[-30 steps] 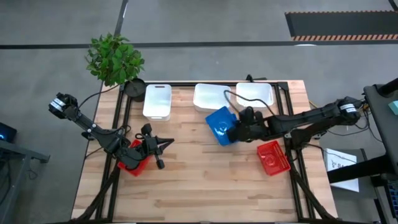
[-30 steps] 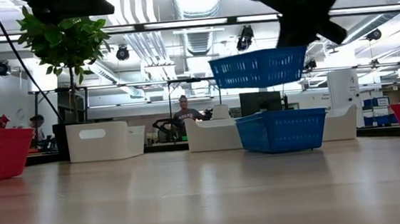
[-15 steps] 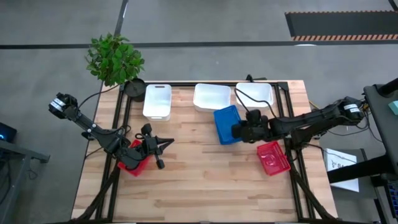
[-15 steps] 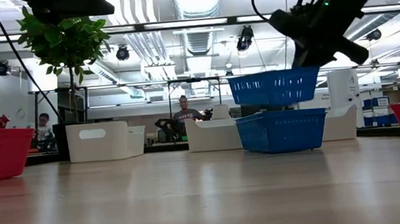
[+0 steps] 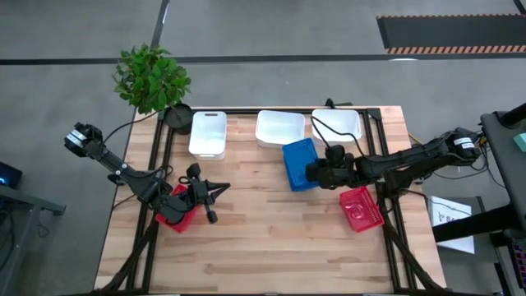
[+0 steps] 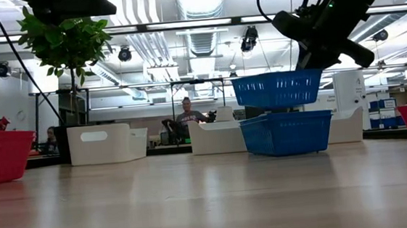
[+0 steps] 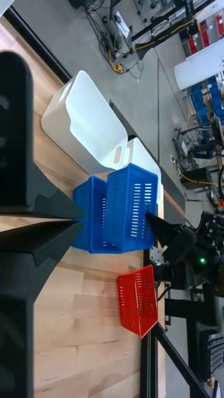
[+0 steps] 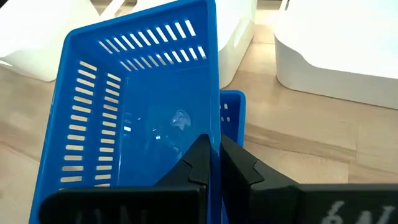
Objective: Stack baskets by color
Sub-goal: Stack the bottom blue bin on the stacked blue bin
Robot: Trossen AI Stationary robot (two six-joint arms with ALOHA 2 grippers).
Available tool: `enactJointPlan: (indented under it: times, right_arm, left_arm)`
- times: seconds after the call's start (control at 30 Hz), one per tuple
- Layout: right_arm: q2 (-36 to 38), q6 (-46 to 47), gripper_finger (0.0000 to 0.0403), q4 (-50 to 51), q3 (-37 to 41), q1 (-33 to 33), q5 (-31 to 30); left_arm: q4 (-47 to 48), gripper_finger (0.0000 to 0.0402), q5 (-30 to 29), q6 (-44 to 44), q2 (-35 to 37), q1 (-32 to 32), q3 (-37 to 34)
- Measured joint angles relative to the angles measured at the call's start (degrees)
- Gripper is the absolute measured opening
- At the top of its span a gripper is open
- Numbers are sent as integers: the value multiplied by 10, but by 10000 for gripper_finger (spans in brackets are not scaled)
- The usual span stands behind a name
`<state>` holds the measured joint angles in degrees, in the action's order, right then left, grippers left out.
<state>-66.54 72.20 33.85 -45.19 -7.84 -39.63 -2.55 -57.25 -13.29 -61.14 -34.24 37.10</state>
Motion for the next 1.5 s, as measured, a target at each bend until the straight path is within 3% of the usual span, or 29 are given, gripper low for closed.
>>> enactJointPlan:
  times: [0.23,0.6,0.8,0.97,1.23,1.5]
  right_arm:
    - [-4,-1,22,-2,0,0,6]
    - [-33,0,124,-3,-5,0,22]
    - [-25,-34,148,5,-29,0,26]
    - [-25,-68,120,5,-45,0,26]
    - [-26,-63,17,7,-26,0,20]
    - [-26,-54,12,1,-13,0,6]
  left_arm:
    - [0,1,0,0,0,0,0]
    - [0,1,0,0,0,0,0]
    - [0,1,0,0,0,0,-1]
    - [0,1,0,0,0,0,-1]
    - [0,1,0,0,0,0,-1]
    - [0,1,0,0,0,0,-1]
